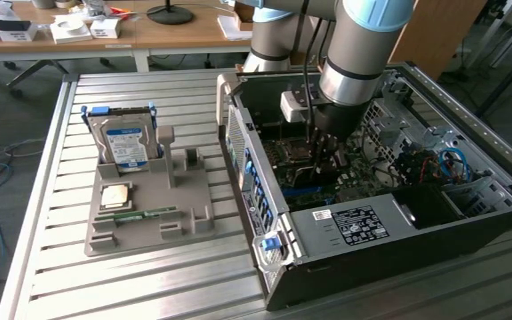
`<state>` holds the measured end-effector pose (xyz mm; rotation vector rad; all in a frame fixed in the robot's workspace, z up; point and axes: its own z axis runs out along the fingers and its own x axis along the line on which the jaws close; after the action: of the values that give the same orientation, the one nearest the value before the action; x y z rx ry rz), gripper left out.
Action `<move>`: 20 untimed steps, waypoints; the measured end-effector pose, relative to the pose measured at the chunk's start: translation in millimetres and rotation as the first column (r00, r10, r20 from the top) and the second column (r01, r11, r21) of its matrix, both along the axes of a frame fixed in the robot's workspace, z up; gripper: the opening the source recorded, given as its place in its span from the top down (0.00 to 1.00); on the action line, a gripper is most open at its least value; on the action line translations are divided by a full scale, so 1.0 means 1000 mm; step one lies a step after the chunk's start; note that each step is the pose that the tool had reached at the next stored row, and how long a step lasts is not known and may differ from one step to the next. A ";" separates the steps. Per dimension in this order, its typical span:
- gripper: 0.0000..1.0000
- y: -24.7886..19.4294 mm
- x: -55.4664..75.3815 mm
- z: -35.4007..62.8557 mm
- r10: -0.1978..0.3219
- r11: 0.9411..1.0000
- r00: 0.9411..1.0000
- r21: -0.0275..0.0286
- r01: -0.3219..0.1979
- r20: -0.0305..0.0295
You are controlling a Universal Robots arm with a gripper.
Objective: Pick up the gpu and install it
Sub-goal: 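Insert the gpu into the slot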
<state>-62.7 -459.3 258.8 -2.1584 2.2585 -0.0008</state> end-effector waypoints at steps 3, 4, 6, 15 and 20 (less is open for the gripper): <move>0.74 0.0000 0.000 0.0000 0.000 1.000 1.000 0.000 0.000 0.000; 0.74 0.0000 0.000 0.0000 0.000 1.000 1.000 0.000 0.000 0.000; 0.74 0.0000 0.000 -0.0001 0.000 1.000 1.000 0.000 0.000 0.000; 0.74 0.0000 -0.001 -0.0001 0.000 1.000 1.000 0.008 0.000 0.001; 0.74 0.0000 -0.001 -0.0001 0.000 1.000 1.000 0.015 0.000 0.001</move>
<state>-63.3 -459.3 258.6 -2.1502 2.2503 0.0152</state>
